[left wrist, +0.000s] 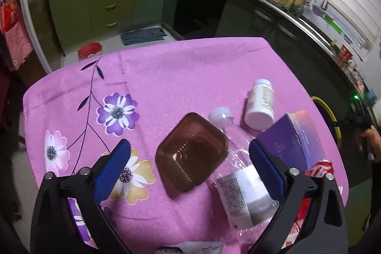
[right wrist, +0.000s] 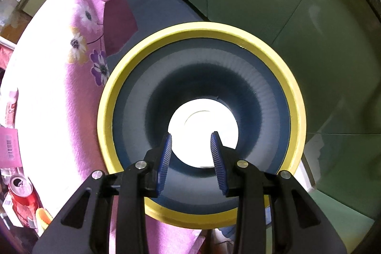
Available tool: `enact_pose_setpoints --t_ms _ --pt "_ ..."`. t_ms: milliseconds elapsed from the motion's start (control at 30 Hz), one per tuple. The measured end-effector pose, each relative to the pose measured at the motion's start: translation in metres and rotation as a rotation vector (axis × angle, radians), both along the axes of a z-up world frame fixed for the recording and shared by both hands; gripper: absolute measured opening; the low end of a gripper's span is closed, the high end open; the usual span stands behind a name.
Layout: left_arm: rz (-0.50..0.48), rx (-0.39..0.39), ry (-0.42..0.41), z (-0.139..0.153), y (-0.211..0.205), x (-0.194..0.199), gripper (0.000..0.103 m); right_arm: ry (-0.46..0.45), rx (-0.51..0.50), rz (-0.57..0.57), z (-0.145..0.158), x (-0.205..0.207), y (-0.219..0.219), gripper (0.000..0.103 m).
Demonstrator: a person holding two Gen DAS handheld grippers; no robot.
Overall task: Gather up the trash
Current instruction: 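Grasp the brown plastic tray with the left gripper, then carry the brown tray over the bin and open the left gripper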
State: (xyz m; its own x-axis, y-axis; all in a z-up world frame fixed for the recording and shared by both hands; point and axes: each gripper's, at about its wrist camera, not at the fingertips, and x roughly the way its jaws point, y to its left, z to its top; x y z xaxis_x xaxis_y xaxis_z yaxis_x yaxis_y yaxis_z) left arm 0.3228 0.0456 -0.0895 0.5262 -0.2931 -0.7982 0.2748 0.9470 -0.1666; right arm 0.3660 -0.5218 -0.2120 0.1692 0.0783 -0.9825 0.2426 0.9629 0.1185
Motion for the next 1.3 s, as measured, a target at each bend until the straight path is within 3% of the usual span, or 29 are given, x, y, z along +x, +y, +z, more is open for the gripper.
enact_pose_setpoints --t_ms 67,200,367,467,533,600,833,1033,1133,1300 --pt "-0.022 -0.001 -0.001 -0.001 0.001 -0.001 0.083 0.007 -0.004 0.002 0.0 0.001 0.007 0.034" --pt "-0.055 -0.005 0.028 -0.009 -0.001 0.002 0.058 0.011 -0.004 0.003 0.003 -0.003 0.011 0.034" --pt "-0.129 -0.009 0.043 -0.019 -0.009 0.002 0.049 0.019 -0.011 0.013 0.012 -0.012 0.012 0.034" --pt "-0.165 -0.004 0.037 -0.021 -0.013 -0.002 0.032 0.02 -0.015 0.013 0.014 -0.012 0.012 0.034" --pt "-0.188 -0.025 0.044 -0.022 -0.015 -0.003 0.013 0.019 -0.016 0.015 0.016 -0.012 0.012 0.034" --pt "-0.199 -0.031 0.042 -0.024 -0.016 -0.005 0.006 0.019 -0.013 0.02 0.016 -0.012 0.014 0.034" --pt "-0.204 -0.034 -0.008 -0.012 -0.018 -0.015 0.004 0.007 0.001 0.035 0.017 -0.012 0.02 0.034" --pt "-0.206 -0.016 -0.085 0.032 -0.025 -0.032 0.004 -0.052 0.033 0.033 0.034 -0.024 0.015 0.034" --pt "-0.249 0.0 -0.122 0.058 -0.045 -0.047 0.004 -0.095 0.052 0.028 0.047 -0.039 0.008 0.035" --pt "-0.408 0.022 -0.16 0.098 -0.119 -0.073 0.005 -0.186 0.052 0.017 0.076 -0.082 -0.012 0.035"
